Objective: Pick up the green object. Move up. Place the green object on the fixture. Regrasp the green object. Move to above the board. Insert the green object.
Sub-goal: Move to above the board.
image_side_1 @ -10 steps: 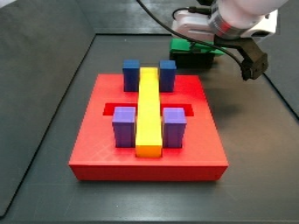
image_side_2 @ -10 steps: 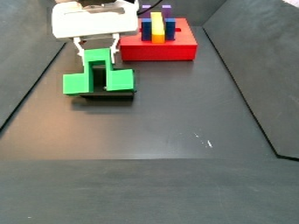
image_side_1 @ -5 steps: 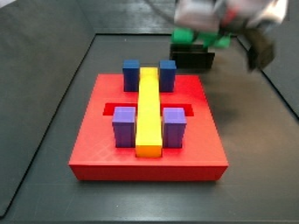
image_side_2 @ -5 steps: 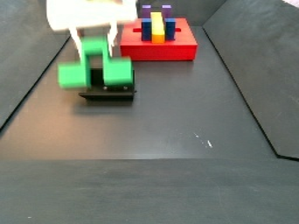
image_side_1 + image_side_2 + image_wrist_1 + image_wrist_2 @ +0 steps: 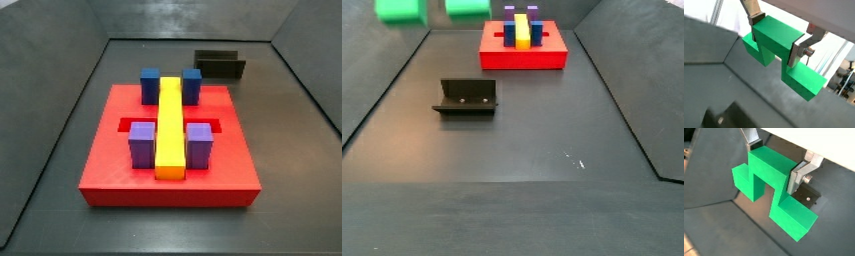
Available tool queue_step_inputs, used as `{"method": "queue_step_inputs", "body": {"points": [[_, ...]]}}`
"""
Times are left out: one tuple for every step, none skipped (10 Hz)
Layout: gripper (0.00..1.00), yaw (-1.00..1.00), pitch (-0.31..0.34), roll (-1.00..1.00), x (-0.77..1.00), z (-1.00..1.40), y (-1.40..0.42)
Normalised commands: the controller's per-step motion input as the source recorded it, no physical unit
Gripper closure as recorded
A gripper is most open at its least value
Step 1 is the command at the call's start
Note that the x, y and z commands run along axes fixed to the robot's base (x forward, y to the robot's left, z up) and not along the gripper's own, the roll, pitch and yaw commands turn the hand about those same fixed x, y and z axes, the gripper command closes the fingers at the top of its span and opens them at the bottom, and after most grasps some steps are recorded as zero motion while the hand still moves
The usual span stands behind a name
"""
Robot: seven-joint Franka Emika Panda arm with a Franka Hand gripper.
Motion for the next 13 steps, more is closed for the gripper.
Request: {"method": "queue_step_inputs", "body": {"points": [[1.0, -0.01, 0.068, -0.01, 0.02, 0.74, -0.01], [1.0, 0.0, 0.079, 0.01, 0.04, 0.34, -0.01], [1.0, 0.04, 0.015, -1.0, -1.13, 0.29, -1.4], [1.0, 0.04, -0.002, -1.0, -1.15, 0.29, -1.4], [1.0, 0.05, -0.043, -1.0, -1.25, 0.29, -1.4], [1.0, 0.06, -0.063, -1.0, -1.29, 0.27, -1.4], [1.0, 0.06, -0.078, -1.0, -1.29, 0.28, -1.4], [1.0, 0.06, -0.091, -1.0, -1.32, 0.27, -1.4], [1.0, 0.05, -0.108, -1.0, -0.53, 0.1, -0.53], [1.0, 0.05, -0.108, -1.0, -0.23, 0.03, -0.19], [1.0, 0.02, -0.075, -0.99, -0.1, 0.01, -0.07], [1.0, 0.01, -0.059, -0.64, -0.08, 0.02, -0.05], [1.0, 0.0, -0.061, -0.42, -0.07, 0.0, -0.01]]}}
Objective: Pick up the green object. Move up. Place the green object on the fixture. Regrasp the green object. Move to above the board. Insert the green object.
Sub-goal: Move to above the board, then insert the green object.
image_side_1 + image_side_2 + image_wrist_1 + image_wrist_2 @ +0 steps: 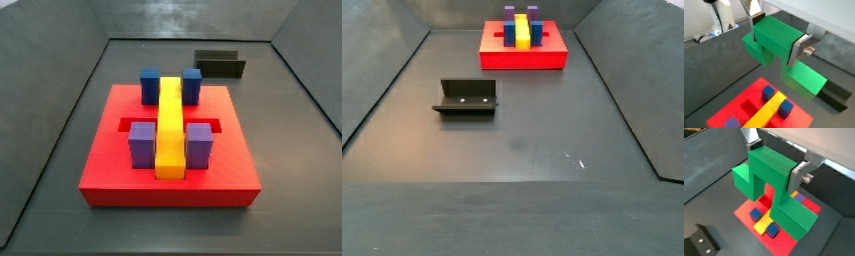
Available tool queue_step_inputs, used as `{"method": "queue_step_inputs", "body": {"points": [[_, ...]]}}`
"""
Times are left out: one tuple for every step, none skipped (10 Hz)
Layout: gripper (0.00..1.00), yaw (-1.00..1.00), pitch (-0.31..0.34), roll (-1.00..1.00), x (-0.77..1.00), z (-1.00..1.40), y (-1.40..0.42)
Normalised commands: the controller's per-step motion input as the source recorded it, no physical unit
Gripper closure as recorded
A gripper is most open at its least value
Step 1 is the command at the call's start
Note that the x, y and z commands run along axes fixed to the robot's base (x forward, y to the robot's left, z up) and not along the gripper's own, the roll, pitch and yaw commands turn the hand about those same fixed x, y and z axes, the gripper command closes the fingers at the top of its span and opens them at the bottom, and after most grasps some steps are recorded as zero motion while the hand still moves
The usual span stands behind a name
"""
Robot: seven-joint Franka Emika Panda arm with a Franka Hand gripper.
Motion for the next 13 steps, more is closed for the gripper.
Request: {"method": "queue_step_inputs", "body": {"points": [[1.0, 0.0, -0.059, -0.32, -0.06, 0.0, -0.01], [1.0, 0.0, -0.019, 0.0, 0.0, -0.01, 0.0], [1.0, 0.0, -0.121, -0.05, -0.2, -0.18, 0.0], [1.0, 0.0, -0.14, -0.09, -0.15, -0.11, 0.0], [1.0, 0.0, 0.0, -0.06, 0.02, -0.12, 0.01], [1.0, 0.0, -0.04, -0.03, 0.2, -0.4, 0.0], [1.0, 0.0, -0.077, -0.21, 0.45, -0.68, 0.05], [1.0, -0.24, -0.114, -0.28, 0.31, -0.51, 0.0], [1.0, -0.31, -0.134, -0.35, 0.28, -0.38, 0.0], [1.0, -0.33, -0.176, -0.37, 0.18, -0.34, -0.05], [1.0, -0.28, -0.216, -0.38, 0.0, -0.28, -0.23], [1.0, -0.12, -0.211, -0.35, -0.04, -0.25, -0.32], [1.0, 0.0, -0.22, -0.24, -0.27, -0.33, -0.4]]}}
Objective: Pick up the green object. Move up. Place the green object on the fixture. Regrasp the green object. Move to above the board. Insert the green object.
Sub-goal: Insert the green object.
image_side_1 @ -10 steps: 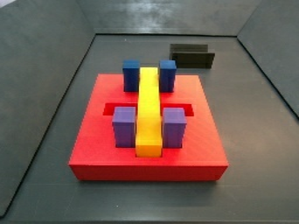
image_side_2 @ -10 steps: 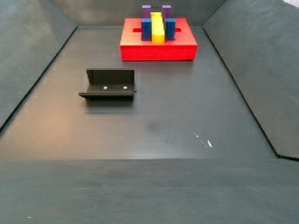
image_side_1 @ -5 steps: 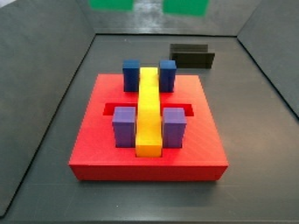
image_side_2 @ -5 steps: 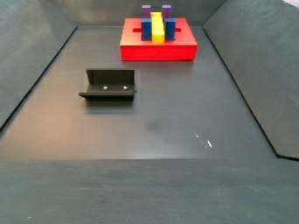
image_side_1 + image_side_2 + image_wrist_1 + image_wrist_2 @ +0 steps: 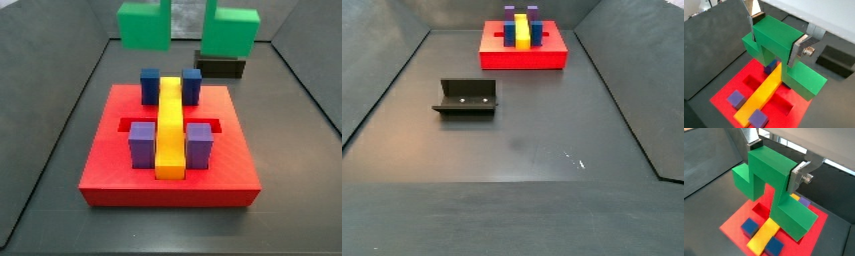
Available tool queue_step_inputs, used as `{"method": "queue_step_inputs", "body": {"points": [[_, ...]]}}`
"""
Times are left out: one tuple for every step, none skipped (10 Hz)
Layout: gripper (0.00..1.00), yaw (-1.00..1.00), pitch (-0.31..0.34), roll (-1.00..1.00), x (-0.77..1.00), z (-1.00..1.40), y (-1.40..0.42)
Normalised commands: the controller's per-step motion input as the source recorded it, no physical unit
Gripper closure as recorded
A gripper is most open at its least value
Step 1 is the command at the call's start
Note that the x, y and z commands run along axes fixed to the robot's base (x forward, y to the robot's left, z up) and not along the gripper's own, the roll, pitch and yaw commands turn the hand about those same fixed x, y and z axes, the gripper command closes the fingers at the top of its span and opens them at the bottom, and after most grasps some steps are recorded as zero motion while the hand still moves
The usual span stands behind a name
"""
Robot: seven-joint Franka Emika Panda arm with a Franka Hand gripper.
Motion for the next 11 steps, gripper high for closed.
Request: {"method": "queue_step_inputs", "body": {"points": [[1.0, 0.17, -0.203, -0.26, -0.31, -0.31, -0.39], [1.0, 0.29, -0.131, -0.29, -0.12, -0.38, -0.28], [1.0, 0.34, -0.084, -0.32, 0.0, -0.39, -0.15], [1.0, 0.29, -0.016, -0.31, 0.0, -0.45, 0.0], [1.0, 0.21, 0.0, -0.21, 0.0, -0.53, 0.15], [1.0, 0.09, 0.0, -0.04, -0.03, -0.54, 0.05], [1.0, 0.0, 0.0, 0.0, -0.09, -0.47, 0.0], [1.0, 0.01, 0.0, 0.0, -0.13, -0.45, 0.0], [1.0, 0.02, 0.0, -0.05, -0.1, -0.39, 0.0], [1.0, 0.01, 0.0, -0.07, -0.03, -0.26, 0.0], [1.0, 0.01, -0.006, -0.08, -0.05, -0.2, 0.0]]}}
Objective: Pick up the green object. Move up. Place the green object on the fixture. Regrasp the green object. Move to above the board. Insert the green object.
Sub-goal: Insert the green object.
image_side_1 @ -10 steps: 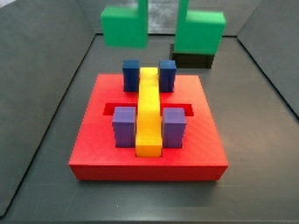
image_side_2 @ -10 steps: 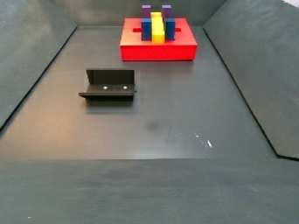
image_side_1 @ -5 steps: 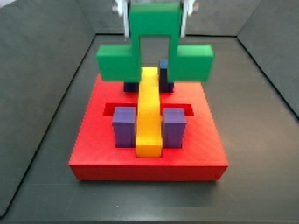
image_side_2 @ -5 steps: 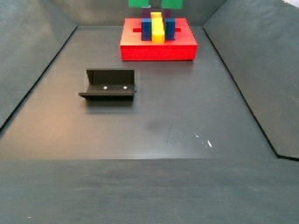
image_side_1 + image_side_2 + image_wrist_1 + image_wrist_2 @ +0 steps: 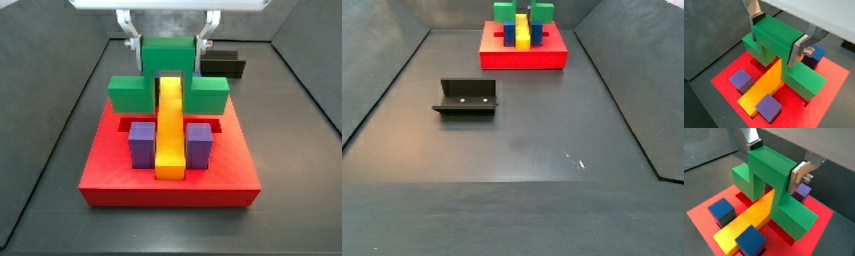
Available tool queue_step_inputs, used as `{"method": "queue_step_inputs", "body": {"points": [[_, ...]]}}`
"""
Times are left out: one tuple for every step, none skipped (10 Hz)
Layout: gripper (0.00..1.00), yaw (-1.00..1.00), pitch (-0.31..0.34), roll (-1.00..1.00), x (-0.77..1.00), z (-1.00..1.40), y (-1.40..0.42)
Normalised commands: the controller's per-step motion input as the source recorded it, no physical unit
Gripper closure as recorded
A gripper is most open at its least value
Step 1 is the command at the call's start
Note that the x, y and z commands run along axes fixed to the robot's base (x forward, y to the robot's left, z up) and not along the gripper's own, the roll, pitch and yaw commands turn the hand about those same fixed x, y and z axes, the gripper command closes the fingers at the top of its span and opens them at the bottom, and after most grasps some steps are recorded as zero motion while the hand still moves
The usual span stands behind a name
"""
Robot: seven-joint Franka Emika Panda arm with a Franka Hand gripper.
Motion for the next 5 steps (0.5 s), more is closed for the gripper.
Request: {"method": "queue_step_inputs", "body": {"points": [[1.0, 0.02, -0.044, -0.14, -0.09, -0.22, 0.0], [1.0, 0.05, -0.051, -0.15, -0.02, -0.21, 0.0], [1.0, 0.08, -0.051, -0.14, 0.0, -0.19, 0.0], [1.0, 0.1, -0.064, -0.11, 0.0, -0.18, 0.0], [1.0, 0.11, -0.077, -0.1, 0.0, -0.22, 0.0]]}}
